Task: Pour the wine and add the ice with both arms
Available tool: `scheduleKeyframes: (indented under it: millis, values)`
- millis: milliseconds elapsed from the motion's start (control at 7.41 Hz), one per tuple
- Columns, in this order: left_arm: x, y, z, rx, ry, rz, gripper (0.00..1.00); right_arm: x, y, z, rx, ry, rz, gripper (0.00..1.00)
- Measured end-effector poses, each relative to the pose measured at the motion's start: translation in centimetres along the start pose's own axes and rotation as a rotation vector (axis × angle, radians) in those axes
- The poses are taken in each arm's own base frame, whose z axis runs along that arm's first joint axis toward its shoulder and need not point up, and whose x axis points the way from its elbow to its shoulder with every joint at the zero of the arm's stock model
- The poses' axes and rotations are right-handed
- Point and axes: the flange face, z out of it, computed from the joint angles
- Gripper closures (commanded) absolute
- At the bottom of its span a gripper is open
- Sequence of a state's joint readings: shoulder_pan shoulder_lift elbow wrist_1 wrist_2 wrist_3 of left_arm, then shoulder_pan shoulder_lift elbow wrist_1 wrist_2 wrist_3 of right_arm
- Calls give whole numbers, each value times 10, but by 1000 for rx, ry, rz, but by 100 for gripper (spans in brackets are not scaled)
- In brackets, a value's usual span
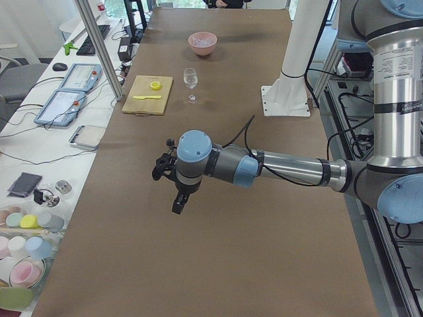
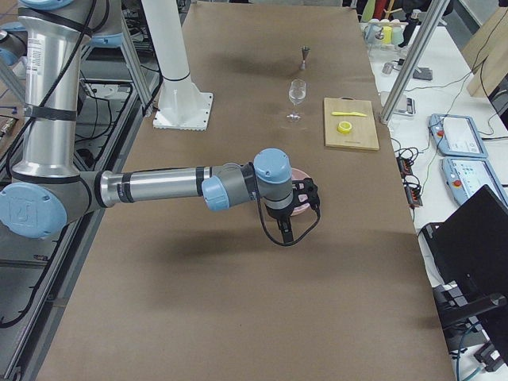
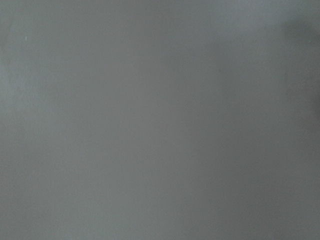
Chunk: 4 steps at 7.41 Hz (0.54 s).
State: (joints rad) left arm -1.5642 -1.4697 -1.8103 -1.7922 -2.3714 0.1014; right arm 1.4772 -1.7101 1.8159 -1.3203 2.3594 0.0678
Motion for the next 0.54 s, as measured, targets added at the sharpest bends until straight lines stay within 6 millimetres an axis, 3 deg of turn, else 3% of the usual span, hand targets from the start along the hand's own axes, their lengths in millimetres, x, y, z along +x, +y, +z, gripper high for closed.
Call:
scheduleKeyframes:
  millis: [270,540]
  values:
    - [15,-30,-12,129,-7,46,1,3,-1,3,4,0,0,0]
    - [51,-73,-19,213,26,74,1,3,-2,4,5,-2,1,0]
